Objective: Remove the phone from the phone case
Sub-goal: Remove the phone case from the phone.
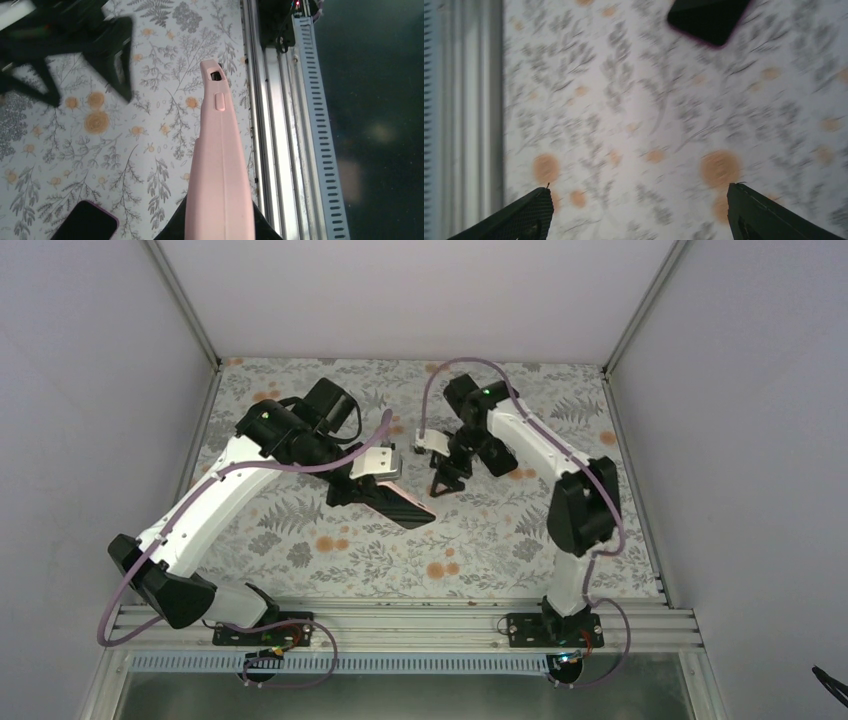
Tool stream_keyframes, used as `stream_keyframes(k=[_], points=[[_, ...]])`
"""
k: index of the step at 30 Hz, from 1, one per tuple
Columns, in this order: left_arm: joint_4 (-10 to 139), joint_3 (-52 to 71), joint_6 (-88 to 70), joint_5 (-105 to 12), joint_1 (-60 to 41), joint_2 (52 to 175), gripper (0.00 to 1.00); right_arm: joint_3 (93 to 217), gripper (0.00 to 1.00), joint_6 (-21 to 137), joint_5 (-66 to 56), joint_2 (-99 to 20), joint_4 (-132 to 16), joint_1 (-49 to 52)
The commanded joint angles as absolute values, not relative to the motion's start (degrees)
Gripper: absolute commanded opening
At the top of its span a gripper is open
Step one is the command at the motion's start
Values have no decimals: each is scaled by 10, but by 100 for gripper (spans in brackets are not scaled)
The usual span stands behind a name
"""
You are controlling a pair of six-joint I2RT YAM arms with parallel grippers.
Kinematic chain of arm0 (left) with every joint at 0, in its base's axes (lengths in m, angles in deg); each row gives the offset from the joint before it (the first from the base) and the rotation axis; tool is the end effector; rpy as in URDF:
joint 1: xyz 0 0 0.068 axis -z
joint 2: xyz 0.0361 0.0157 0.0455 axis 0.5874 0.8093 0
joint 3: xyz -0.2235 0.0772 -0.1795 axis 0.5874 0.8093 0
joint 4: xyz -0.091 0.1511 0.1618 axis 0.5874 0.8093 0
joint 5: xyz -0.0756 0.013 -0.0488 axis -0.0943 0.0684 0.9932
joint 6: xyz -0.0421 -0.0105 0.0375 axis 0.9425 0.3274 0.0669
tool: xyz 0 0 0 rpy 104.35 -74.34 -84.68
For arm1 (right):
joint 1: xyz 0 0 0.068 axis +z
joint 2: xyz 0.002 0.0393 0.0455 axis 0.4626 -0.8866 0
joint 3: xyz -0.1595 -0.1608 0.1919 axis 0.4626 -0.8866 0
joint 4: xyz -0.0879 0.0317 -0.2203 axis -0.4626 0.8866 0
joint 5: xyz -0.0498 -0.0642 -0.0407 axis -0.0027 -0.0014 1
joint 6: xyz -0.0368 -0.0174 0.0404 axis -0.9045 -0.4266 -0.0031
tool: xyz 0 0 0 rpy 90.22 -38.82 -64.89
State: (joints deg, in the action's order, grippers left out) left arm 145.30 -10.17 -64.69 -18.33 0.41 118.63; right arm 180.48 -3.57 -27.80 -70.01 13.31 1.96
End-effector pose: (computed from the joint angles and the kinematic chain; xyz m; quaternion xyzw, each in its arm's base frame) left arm 0.1606 -0.1483 0.4026 0.6482 0.6704 -0.2946 0.2087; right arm 0.3110 0.1994 0.2915 -0.6588 0.7036 0.2394 0.1169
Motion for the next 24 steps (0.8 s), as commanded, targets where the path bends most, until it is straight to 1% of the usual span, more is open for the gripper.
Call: stream_keyframes(k=[1, 5, 9, 24], points=[[1445, -93, -668, -189, -1, 1174, 2, 1695, 86, -33, -320, -591, 137, 21], [1446, -100, -675, -189, -9, 1182, 2, 1633, 86, -25, -362, -508, 126, 25], [1445, -105, -679, -188, -13, 1194, 2, 1614, 86, -27, -408, -469, 128, 26], [1445, -129, -680, -167, -14, 1220, 2, 1596, 82, -11, -435, -471, 96, 26]])
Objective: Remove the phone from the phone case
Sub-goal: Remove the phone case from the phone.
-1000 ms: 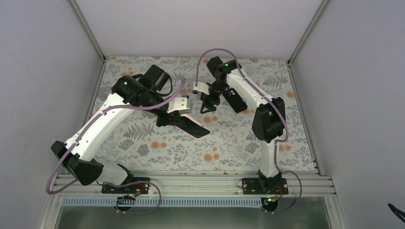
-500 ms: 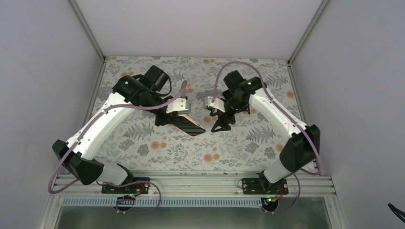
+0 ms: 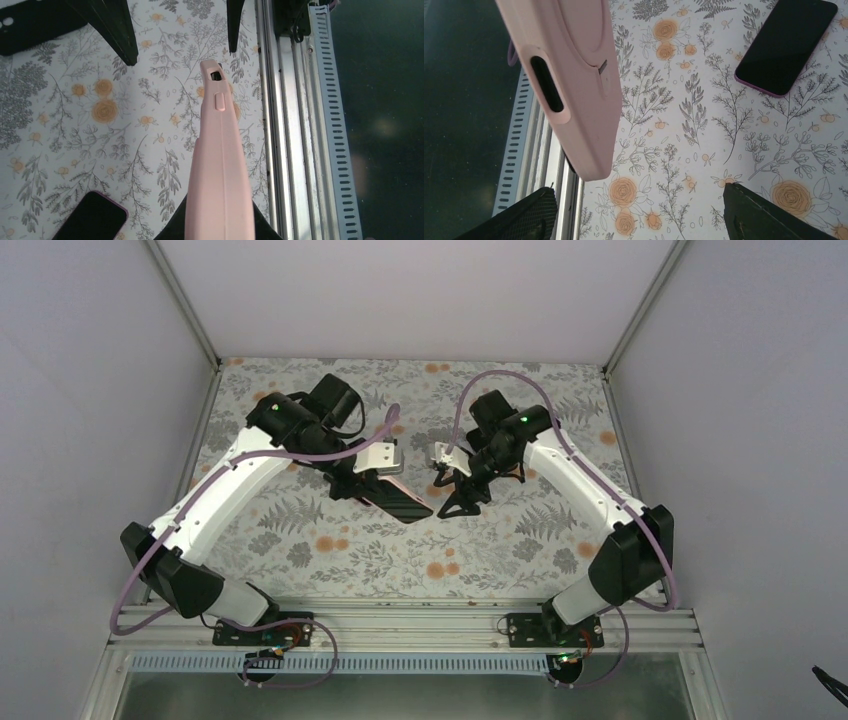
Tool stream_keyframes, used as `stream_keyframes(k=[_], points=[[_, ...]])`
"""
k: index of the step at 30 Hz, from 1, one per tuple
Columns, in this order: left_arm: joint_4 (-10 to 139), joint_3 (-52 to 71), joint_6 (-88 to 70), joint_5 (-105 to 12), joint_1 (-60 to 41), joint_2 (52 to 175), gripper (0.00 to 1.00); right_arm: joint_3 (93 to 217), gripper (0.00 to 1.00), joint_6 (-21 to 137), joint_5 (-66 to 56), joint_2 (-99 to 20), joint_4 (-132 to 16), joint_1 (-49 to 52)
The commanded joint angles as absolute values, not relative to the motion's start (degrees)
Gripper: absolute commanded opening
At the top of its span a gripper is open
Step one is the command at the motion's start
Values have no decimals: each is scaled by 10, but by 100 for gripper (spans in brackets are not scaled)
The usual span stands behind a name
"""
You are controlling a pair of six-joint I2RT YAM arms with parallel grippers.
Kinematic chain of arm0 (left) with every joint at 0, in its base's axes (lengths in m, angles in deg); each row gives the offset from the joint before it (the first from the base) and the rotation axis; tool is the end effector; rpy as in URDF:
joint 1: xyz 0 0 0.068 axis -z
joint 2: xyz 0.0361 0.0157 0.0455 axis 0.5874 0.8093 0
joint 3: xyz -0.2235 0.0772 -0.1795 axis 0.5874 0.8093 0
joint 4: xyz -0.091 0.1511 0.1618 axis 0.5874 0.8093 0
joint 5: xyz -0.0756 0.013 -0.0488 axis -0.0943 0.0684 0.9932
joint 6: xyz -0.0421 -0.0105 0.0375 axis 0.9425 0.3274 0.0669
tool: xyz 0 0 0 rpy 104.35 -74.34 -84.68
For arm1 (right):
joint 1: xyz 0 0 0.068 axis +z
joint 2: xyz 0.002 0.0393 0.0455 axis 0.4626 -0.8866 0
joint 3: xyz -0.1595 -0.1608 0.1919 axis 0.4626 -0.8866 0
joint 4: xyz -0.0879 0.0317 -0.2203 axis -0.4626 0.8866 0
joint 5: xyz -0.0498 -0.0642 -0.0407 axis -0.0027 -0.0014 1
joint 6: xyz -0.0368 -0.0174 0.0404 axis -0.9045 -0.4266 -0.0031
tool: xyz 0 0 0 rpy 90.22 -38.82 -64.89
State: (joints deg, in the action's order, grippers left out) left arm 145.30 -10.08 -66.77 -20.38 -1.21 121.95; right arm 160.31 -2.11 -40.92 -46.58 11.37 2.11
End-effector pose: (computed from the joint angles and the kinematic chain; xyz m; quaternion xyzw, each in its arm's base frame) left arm 0.1791 -0.1522 0.3896 0.6486 0.6837 -0.2754 0.1899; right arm 0.2127 0.1531 0.3318 -0.6422 0.6658 0.3376 0.1743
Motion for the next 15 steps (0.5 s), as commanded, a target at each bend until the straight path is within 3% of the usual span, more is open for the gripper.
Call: stream_keyframes(k=[1, 15], points=[[1445, -130, -680, -166, -14, 1221, 2, 1596, 82, -11, -435, -473, 94, 26], [1445, -125, -678, -161, -14, 1211, 2, 1613, 78, 9, -411, -493, 51, 20]])
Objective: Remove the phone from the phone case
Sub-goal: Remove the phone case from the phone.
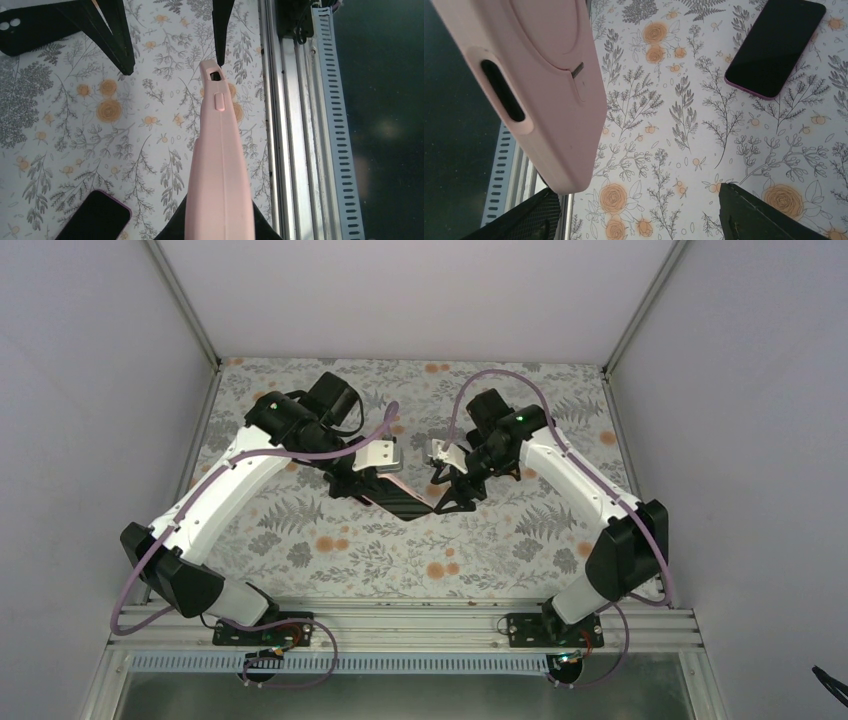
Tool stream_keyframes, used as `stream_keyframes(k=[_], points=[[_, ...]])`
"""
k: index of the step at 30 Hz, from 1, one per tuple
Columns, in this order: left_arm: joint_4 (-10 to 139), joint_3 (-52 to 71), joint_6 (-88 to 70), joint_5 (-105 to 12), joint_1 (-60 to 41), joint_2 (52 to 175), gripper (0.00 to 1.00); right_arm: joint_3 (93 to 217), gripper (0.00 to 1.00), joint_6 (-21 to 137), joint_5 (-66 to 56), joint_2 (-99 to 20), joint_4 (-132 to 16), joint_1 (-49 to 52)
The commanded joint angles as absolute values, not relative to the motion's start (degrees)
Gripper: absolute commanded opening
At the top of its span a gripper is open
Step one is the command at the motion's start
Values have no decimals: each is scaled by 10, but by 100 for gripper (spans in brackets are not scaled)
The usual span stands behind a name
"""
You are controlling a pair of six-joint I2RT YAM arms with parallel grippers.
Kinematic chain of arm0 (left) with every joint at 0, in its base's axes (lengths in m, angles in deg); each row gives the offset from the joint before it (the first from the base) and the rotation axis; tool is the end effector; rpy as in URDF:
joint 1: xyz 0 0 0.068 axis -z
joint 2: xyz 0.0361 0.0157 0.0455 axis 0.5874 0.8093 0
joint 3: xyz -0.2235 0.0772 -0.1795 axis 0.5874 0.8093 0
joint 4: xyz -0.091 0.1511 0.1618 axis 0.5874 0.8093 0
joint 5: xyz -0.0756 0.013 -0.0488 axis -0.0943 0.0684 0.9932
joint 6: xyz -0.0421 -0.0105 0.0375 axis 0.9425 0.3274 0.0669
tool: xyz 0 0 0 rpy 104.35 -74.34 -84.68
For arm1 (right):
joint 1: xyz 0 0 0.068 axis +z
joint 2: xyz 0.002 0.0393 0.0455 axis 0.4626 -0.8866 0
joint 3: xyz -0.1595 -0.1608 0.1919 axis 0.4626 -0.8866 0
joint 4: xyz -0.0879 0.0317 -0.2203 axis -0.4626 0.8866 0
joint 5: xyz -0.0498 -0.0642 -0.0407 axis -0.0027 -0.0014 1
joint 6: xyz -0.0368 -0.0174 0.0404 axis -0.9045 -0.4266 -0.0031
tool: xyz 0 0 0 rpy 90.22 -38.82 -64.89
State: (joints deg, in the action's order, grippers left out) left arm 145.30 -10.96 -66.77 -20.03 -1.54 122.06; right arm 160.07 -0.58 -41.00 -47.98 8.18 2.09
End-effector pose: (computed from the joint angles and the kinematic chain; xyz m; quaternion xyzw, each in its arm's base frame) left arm 0.1804 -0.1517 0.3931 0.6472 0.6824 -0.2767 0.1971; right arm 0.2219 0.1583 0.3261 -0.6358 0.6698 0.3376 0.1820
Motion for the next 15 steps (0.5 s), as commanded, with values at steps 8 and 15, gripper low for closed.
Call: stream_keyframes(k=[8, 15], points=[[1445, -113, -682, -143, -14, 1203, 2, 1627, 75, 60, -368, -505, -18, 19], [1446, -106, -694, -107, -14, 1207, 2, 1632, 74, 111, -344, -504, -99, 18]])
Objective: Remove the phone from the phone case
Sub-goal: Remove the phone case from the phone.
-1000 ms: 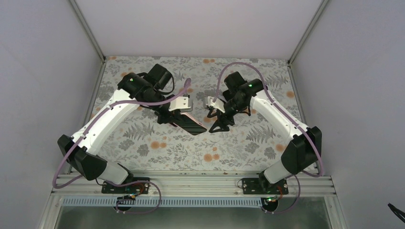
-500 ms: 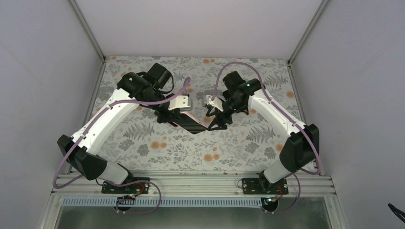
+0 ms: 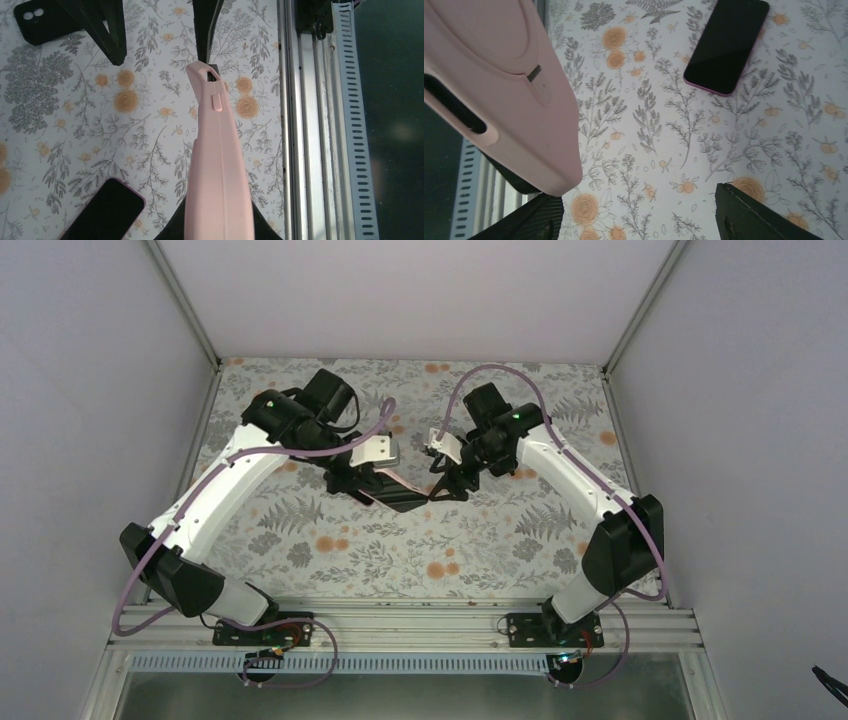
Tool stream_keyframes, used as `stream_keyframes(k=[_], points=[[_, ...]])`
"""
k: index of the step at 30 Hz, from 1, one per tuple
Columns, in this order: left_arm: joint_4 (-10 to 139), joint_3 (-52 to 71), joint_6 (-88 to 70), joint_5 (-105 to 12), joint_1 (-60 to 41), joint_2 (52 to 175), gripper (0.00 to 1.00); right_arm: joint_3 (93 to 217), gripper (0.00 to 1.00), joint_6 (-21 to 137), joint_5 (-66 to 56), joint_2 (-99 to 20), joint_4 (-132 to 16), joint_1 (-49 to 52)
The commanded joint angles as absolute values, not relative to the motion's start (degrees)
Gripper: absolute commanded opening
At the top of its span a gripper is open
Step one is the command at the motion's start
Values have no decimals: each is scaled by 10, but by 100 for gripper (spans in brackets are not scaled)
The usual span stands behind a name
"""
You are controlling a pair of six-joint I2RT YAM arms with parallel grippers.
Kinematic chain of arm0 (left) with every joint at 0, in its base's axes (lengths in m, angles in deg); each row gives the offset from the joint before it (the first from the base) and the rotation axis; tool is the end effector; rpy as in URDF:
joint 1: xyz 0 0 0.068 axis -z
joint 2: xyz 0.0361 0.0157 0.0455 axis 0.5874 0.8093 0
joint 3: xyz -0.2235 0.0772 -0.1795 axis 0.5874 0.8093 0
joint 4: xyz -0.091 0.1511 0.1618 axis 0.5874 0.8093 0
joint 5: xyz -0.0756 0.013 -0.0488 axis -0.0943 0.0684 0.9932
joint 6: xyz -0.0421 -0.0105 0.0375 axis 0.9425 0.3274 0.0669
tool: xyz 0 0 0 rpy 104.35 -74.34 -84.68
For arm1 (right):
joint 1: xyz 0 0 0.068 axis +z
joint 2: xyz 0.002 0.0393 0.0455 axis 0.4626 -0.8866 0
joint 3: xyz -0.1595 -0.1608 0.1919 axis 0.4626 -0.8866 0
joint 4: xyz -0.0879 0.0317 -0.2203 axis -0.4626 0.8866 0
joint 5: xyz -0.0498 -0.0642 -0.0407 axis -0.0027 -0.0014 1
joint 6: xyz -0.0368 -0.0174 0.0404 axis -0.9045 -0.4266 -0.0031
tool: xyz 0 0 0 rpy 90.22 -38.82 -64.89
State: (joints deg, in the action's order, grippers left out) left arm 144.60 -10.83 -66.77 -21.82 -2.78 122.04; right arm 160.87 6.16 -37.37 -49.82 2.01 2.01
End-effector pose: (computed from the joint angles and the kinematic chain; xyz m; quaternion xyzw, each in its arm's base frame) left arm 0.1853 -0.1477 0.3924 0.6412 0.6929 -0.2591 0.2040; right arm 0.2397 0.1657 0.3229 -0.6070 0.7036 0.3105 0.2005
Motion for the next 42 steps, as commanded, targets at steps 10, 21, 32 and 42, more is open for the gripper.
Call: stream_keyframes(k=[10, 21, 32, 42], points=[[1422, -132, -696, -60, -23, 1229, 2, 1627, 78, 147, -348, -490, -173, 18], [1281, -214, -603, -57, -124, 1245, 2, 1668, 81, 135, -622, -566, -151, 38], [1078, -120, -542, -199, -135, 1224, 2, 1682, 82, 203, -729, -522, -220, 65], [935, -41, -549, -335, -136, 1205, 2, 1764, 84, 150, -803, -577, -99, 138]])
